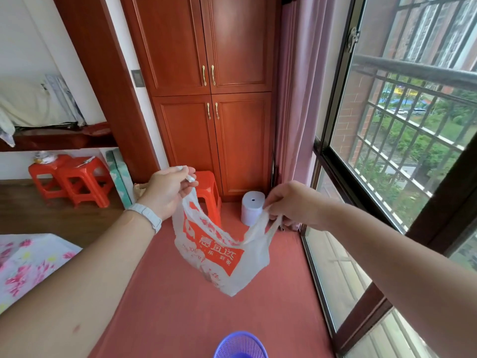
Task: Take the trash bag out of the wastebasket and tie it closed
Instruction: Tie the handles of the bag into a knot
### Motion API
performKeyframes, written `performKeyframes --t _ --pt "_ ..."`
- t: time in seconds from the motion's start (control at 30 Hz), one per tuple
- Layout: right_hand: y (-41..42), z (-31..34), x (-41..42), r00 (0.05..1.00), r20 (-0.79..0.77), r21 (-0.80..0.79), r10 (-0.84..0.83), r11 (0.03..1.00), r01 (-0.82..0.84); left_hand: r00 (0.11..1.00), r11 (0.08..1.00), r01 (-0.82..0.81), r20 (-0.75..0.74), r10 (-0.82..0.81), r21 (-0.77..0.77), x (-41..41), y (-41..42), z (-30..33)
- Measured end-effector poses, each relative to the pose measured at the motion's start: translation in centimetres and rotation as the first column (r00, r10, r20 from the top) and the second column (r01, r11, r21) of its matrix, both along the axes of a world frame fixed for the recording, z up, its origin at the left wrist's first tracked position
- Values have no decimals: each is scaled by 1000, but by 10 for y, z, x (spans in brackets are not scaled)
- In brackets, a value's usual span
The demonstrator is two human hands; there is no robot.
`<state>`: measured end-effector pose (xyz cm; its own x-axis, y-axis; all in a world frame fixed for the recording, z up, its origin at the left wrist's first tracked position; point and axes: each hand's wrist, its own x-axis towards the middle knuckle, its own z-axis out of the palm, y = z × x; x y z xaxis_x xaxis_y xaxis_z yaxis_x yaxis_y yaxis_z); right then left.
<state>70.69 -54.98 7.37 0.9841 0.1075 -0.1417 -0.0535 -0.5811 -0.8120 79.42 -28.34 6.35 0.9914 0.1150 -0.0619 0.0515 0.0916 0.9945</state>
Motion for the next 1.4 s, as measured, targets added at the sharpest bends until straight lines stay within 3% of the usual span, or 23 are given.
performKeyframes --t 0.13,0.27,0.4,0.5,0.67,0.8,0.9,1.07,1.23,1.4 --pt "32 24 4 973 118 145 199 966 -215 955 935 290 -4 -295 204 -17 -16 -2" --pt "55 42 15 912 273 15 306 946 -322 877 808 441 3 -480 391 -33 -32 1" --pt "62 49 29 818 508 -87 271 960 -264 837 788 514 5 -548 341 -45 -40 1" --pt "55 46 43 817 554 20 161 978 -206 791 766 589 13 -612 259 -49 -41 4" --pt "39 23 58 877 478 270 -51 959 -91 714 716 697 47 -698 42 -51 -49 17" --pt "38 2 57 951 302 465 -67 881 -86 697 698 715 25 -716 52 -49 -52 24" --pt "37 -12 57 996 65 566 61 820 -87 761 721 617 -5 -649 316 -50 -54 31" --pt "32 -16 60 931 -147 566 334 800 -198 855 657 415 -23 -519 629 -48 -60 41" --pt "32 0 62 824 -265 496 501 803 -329 913 600 246 26 -407 761 -41 -56 44" --pt "34 4 64 840 -277 539 466 799 -266 886 532 338 -71 -458 776 -34 -50 46"
